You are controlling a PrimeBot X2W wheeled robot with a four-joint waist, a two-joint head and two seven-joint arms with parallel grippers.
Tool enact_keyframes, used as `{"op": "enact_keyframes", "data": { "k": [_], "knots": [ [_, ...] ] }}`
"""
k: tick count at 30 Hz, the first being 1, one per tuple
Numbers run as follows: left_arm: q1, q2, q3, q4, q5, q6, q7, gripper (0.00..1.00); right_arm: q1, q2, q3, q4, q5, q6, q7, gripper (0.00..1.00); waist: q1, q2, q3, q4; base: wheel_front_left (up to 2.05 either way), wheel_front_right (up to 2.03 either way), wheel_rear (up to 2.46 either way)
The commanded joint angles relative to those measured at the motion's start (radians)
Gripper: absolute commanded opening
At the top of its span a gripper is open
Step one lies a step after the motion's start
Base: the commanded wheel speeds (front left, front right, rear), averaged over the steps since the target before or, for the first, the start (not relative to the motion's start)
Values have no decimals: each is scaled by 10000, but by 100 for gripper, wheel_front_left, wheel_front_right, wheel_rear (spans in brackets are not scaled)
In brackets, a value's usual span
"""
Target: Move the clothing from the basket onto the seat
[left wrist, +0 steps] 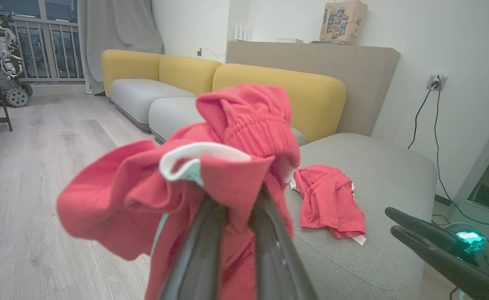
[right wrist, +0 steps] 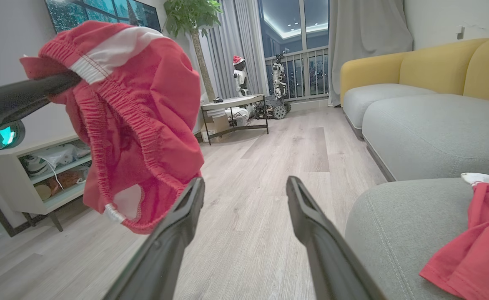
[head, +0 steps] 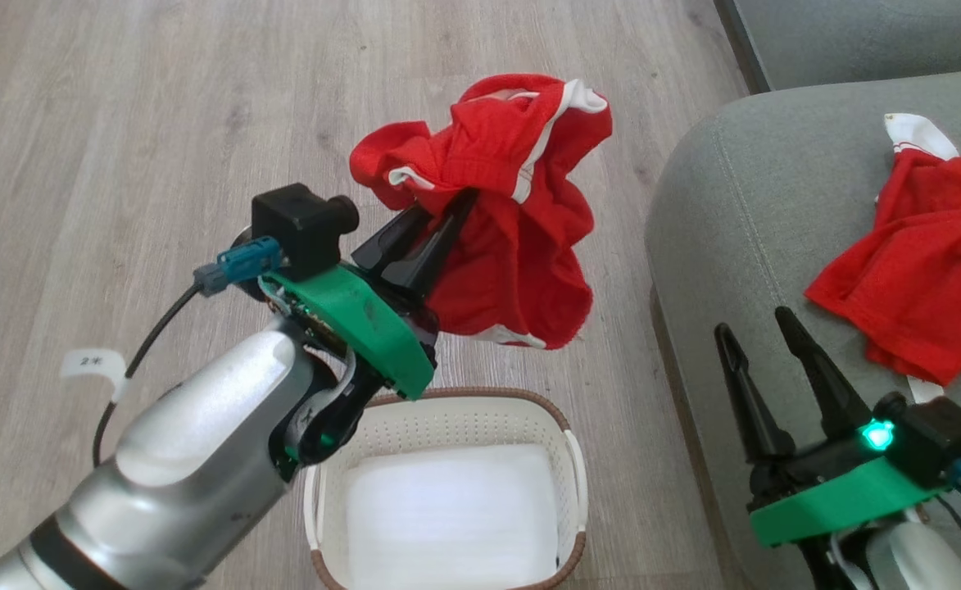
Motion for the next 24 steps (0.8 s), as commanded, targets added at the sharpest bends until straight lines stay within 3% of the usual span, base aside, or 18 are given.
{"op": "enact_keyframes", "data": {
  "k": [1,13,24],
  "knots": [
    [-604,396,524,-353,-24,120,-5,0,-302,-137,230,-288,57,-2,-65,100,1,-1,1,-9,0,0,0],
    [-536,481,473,-605,-20,242,50,0,-1268,-356,1348,1,70,-2,101,100,1,-1,14,-1,0,0,0],
    [-470,301,239,-478,-41,57,-9,0,-3271,-465,2835,1559,443,-2,421,100,1,-1,-4,437,0,0,0]
  ]
}}
